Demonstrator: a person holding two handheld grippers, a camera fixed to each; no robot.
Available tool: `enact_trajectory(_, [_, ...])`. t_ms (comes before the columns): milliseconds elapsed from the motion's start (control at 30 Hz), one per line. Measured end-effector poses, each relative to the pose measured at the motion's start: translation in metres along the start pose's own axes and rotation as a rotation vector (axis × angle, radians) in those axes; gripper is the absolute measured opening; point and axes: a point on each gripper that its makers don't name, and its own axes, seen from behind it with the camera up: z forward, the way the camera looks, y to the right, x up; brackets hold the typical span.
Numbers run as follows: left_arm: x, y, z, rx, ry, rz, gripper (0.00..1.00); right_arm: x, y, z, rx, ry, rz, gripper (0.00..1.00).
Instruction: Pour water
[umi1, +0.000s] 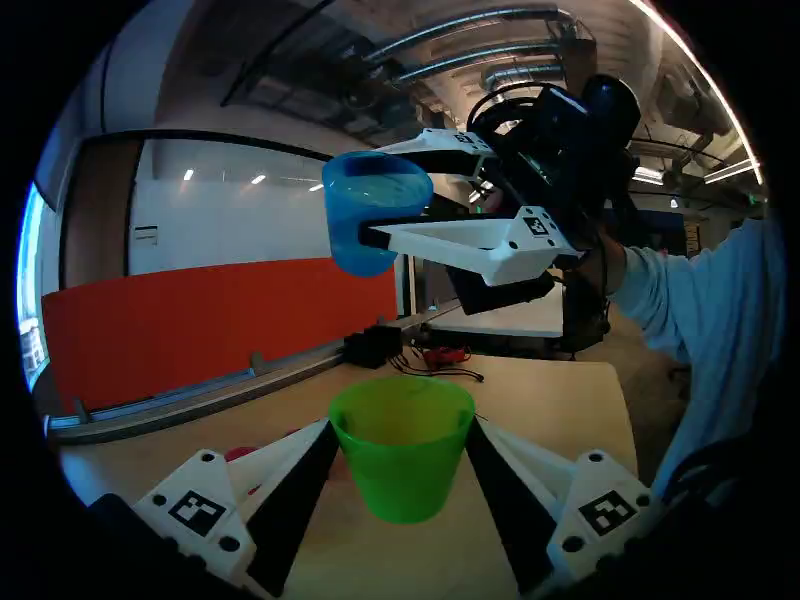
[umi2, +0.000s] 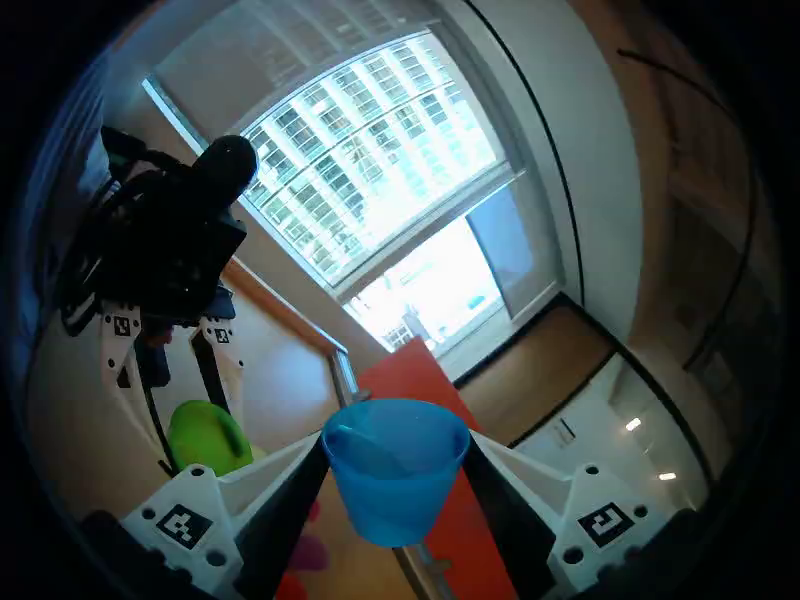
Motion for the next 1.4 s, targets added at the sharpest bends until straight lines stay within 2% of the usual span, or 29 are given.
enact_trajectory(433, [0.003, 0.004, 0.004, -0.01, 0.0, 0.008, 0.87, 0.003, 0.014, 0.004, -0.02, -0.014, -0.125, 0.91])
enact_trajectory(1400, [0.008, 0.005, 0.008, -0.019, 0.006, 0.014, 0.86, 0.007, 0.028, 0.008, -0.05, -0.021, -0.259, 0.91])
